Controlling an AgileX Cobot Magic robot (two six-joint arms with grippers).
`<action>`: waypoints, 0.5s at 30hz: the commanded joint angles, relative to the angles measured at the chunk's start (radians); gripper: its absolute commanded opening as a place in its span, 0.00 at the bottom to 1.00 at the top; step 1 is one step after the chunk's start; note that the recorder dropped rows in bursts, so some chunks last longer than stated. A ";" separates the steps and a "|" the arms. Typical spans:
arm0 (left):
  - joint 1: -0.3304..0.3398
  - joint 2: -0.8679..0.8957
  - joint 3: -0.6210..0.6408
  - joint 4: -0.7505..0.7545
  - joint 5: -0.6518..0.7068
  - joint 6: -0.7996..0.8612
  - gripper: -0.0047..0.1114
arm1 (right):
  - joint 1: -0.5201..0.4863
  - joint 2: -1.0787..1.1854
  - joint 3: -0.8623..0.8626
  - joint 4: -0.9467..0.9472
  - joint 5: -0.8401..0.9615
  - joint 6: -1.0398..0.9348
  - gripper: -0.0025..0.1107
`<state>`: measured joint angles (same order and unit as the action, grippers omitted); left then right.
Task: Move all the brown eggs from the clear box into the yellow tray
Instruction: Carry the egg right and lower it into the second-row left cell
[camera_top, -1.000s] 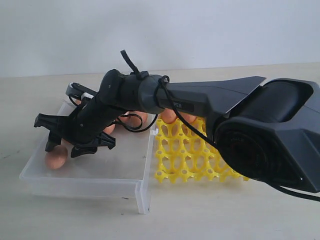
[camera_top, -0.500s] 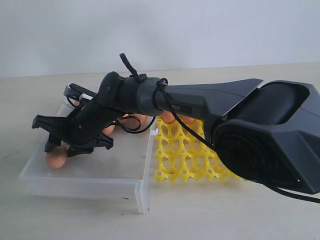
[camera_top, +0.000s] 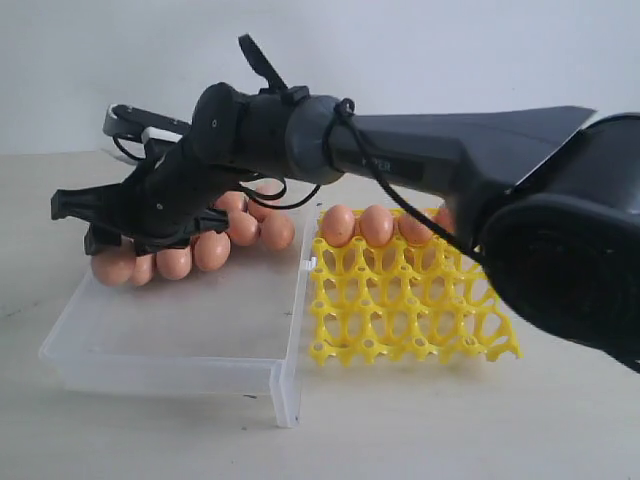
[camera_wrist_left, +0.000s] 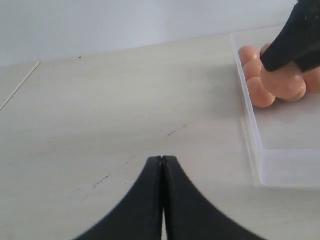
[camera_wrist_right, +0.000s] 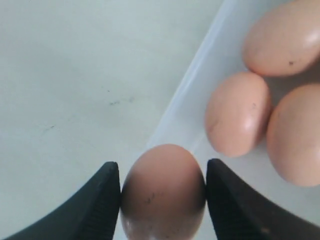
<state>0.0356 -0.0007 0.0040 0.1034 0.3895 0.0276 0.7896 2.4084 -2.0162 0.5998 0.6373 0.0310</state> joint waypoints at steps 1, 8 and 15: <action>-0.006 0.001 -0.004 -0.002 -0.009 -0.005 0.04 | 0.012 -0.116 0.104 -0.032 -0.079 -0.072 0.02; -0.006 0.001 -0.004 -0.002 -0.009 -0.005 0.04 | 0.012 -0.408 0.506 -0.139 -0.366 -0.111 0.02; -0.006 0.001 -0.004 -0.002 -0.009 -0.005 0.04 | -0.026 -0.717 1.003 0.006 -0.814 -0.413 0.02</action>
<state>0.0356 -0.0007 0.0040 0.1034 0.3895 0.0276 0.7936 1.7210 -1.0755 0.5408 -0.1022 -0.2982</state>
